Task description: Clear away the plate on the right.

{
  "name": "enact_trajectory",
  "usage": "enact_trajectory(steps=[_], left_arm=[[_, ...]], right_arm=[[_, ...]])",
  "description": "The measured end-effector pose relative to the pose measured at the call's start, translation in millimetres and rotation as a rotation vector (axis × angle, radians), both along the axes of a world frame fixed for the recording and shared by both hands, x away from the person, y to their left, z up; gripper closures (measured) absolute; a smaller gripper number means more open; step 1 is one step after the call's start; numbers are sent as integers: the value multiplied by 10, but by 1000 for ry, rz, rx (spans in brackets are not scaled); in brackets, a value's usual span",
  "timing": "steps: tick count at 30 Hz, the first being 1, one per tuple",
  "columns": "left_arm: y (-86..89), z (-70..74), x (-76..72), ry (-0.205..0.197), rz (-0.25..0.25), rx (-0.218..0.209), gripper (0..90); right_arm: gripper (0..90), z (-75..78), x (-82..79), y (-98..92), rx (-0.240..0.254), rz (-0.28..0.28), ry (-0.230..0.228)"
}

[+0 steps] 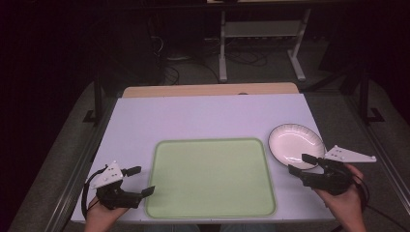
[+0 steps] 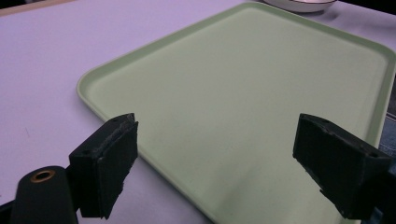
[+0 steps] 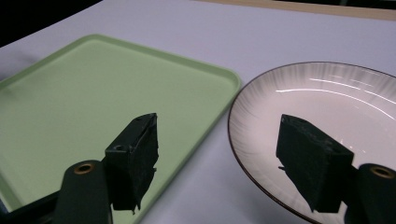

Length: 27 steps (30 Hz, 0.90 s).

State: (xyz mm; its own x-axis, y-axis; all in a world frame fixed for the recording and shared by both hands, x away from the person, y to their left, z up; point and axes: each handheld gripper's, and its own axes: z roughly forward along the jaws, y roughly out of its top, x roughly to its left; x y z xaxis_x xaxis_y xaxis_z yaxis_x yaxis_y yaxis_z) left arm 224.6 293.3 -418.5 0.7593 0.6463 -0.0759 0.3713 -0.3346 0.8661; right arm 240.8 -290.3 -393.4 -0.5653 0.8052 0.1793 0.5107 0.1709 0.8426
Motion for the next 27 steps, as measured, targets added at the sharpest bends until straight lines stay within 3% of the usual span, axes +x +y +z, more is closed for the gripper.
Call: enact_trajectory(steps=[8,13,22,27], left_arm=[[-2,1,1,-1,1,-2,140],[-1,2,2,0,2,-3,140],[2,2,5,1,7,-2,140],[3,1,8,0,7,-2,140]], right_arm=[[268,21,31,-243,25,-66,42],[262,29,93,-461,61,-137,95],[250,-22,258,-705,82,-200,167],[220,-41,369,-847,130,-219,205]])
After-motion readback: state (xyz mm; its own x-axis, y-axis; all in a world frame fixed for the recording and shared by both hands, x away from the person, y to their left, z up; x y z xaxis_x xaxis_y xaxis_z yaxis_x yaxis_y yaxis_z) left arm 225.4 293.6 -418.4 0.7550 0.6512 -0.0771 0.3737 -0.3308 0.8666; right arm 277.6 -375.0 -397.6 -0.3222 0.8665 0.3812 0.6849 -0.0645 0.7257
